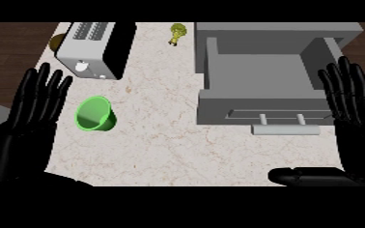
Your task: Pick up the cup, place it into the drawer and close the drawer
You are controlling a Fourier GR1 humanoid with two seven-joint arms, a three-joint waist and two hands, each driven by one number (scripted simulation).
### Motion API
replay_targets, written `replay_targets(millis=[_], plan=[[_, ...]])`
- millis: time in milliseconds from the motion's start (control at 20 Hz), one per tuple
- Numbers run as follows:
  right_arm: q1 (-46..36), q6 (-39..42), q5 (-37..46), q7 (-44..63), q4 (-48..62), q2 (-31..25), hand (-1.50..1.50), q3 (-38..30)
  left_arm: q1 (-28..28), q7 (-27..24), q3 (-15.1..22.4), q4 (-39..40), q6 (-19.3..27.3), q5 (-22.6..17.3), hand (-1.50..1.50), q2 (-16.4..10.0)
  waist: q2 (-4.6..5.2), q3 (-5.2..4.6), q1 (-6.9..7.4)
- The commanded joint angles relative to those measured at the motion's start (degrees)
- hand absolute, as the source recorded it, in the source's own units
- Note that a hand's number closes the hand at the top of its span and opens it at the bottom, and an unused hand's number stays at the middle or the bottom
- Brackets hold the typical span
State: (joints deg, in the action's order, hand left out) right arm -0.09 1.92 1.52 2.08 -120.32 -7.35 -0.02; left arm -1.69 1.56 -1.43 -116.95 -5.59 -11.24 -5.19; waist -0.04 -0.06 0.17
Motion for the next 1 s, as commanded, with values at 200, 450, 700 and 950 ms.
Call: replay_targets(millis=[200,450,700,950], plan=[[0.87,2.41,0.93,-1.61,3.26,-0.36,-1.50,-0.60,0.15,0.63,-5.30,7.37,-3.91,-8.47,-1.50,-0.80,0.03,0.06,-0.17],[-1.99,4.09,-1.33,-1.75,5.04,-2.14,-1.50,-4.13,-0.87,-5.75,-7.53,16.53,-5.81,-6.04,-1.50,-1.06,0.05,0.05,-0.19],[-3.99,1.97,1.45,-4.55,9.20,0.57,-1.50,-2.27,-1.47,-9.08,-10.67,21.96,-5.20,-3.09,-1.50,-2.82,0.08,0.05,0.00],[-0.83,5.04,-1.00,-4.06,5.78,-1.51,-1.50,-4.53,0.36,-17.67,-12.62,34.06,-5.26,0.60,-1.50,-3.06,0.07,0.04,-0.37]])
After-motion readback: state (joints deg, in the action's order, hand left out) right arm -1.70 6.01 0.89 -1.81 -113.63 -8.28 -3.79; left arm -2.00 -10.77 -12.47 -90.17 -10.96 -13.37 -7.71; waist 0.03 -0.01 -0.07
